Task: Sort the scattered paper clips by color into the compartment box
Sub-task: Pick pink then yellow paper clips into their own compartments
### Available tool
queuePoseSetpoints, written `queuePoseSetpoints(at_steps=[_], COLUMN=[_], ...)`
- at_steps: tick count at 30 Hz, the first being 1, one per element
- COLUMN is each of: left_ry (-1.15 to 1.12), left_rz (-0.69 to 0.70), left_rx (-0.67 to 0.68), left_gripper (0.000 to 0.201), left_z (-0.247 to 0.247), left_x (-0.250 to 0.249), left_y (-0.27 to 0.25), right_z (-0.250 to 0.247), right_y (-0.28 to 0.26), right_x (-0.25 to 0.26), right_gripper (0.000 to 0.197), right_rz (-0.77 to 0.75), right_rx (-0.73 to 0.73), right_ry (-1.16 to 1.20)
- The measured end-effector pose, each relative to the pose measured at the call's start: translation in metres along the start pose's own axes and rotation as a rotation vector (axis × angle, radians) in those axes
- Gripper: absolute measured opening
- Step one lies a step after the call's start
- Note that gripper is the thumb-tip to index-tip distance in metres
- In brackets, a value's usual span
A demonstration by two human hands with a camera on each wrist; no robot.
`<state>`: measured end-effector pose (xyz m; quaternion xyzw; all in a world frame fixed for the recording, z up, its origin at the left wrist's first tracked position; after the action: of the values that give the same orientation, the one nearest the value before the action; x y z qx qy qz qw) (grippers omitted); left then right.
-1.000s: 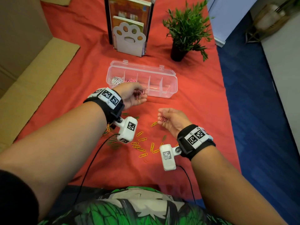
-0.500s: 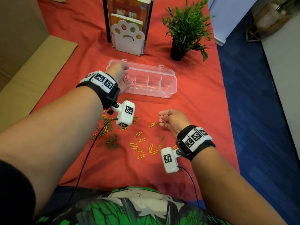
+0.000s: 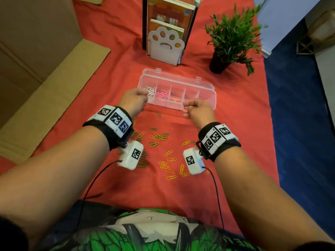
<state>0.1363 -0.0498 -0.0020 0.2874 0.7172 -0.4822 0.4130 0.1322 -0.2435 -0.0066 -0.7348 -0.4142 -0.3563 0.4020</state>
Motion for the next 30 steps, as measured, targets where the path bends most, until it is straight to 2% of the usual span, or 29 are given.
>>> queuePoseSetpoints(at_steps=[3,5,7,10,13,15,18,22,26,30], left_ry=[0.192,0.258,0.312,0.33,0.42,0.432,0.461,0.479,0.622,0.773], left_rz=[0.062,0.071,0.069,0.071,0.089,0.102,0.139,0.194,0.282,0.355], left_rx=[-0.055,-0.066,-0.059,-0.05,-0.024,0.004,0.032,0.124,0.222,0.28], left_gripper=[0.024,0.025,0.024,0.022,0.022,0.021,0.019,0.017,0.014,0.019], left_z=[-0.028,-0.043,-0.055,-0.067,-0.073,-0.073,-0.065,-0.048,-0.031,-0.013], left_x=[0.027,0.043,0.054,0.068,0.078,0.082,0.087,0.091,0.095,0.102], left_y=[-0.003,-0.003,-0.005,-0.005,-0.005,-0.006,-0.014,-0.035,-0.058,-0.077], right_z=[0.02,0.035,0.052,0.071,0.073,0.067,0.054,0.033,0.003,-0.022], right_y=[0.011,0.014,0.014,0.015,0.017,0.016,0.011,-0.012,-0.047,-0.076], right_x=[0.03,0.046,0.057,0.058,0.057,0.056,0.049,0.029,-0.003,-0.045], right_gripper=[0.041,0.04,0.038,0.048,0.056,0.055,0.045,0.03,0.018,0.019], right_rz=[-0.136,-0.229,-0.282,-0.256,-0.18,-0.162,-0.221,-0.233,-0.212,-0.159], right_rx=[-0.042,-0.091,-0.077,0.066,0.059,0.007,-0.052,-0.024,0.043,0.13], right_ry=[-0.049,-0.1,-0.191,-0.399,-0.364,-0.308,-0.285,-0.272,-0.55,-0.858])
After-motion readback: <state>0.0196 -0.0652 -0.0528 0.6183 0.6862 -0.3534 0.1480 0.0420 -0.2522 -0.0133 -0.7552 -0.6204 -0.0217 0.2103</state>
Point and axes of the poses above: each hand's wrist, its own y-axis towards the middle knuckle, its own z-axis out of the palm, x = y × z, the point moved 2 cm from there along y, towards the middle knuckle, and after that the axes turned 12 degrees about -x, right-handed, at the moved point
